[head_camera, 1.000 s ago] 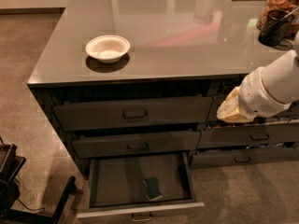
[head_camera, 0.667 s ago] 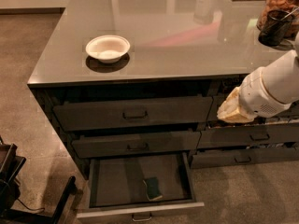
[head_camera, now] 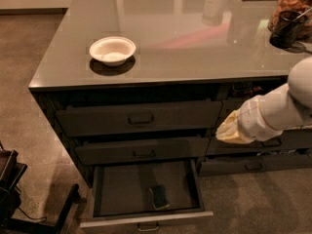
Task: Pick sponge from bottom drawer and place on counter
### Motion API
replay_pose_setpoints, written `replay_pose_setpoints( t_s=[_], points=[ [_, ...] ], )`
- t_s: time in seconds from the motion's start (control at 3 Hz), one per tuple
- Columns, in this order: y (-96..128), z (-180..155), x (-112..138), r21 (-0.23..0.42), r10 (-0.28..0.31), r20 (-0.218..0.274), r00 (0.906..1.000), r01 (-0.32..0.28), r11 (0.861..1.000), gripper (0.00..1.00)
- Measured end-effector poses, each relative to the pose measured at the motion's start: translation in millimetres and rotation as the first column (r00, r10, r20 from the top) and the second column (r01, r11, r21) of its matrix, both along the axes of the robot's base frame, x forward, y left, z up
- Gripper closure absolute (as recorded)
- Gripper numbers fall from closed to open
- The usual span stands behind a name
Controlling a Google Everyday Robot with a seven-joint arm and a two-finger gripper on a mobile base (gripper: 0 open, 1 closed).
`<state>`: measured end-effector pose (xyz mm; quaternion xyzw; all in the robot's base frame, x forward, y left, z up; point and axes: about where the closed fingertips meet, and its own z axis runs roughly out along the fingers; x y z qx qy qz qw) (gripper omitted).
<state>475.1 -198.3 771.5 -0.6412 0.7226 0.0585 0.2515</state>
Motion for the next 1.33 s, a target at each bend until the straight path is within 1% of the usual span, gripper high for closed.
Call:
replay_pose_setpoints(
  t_s=[0.33,0.67,1.0,1.33],
  points=[
    [19.4,-60.2,20.4,0.071,0.073,0.03,0.9969,-0.075,0.995,1.0],
    [41.4,-145.5,37.4,0.132,0.102,0.001,0.9948,-0.101,0.986,1.0],
    [43.5,-165.9,36.0,0.153,0.097,-0.025,0.995,-0.092,0.984,1.0],
    [43.6,-164.8,36.1,0.152,0.097,-0.024,0.995,-0.093,0.984,1.0]
  ],
)
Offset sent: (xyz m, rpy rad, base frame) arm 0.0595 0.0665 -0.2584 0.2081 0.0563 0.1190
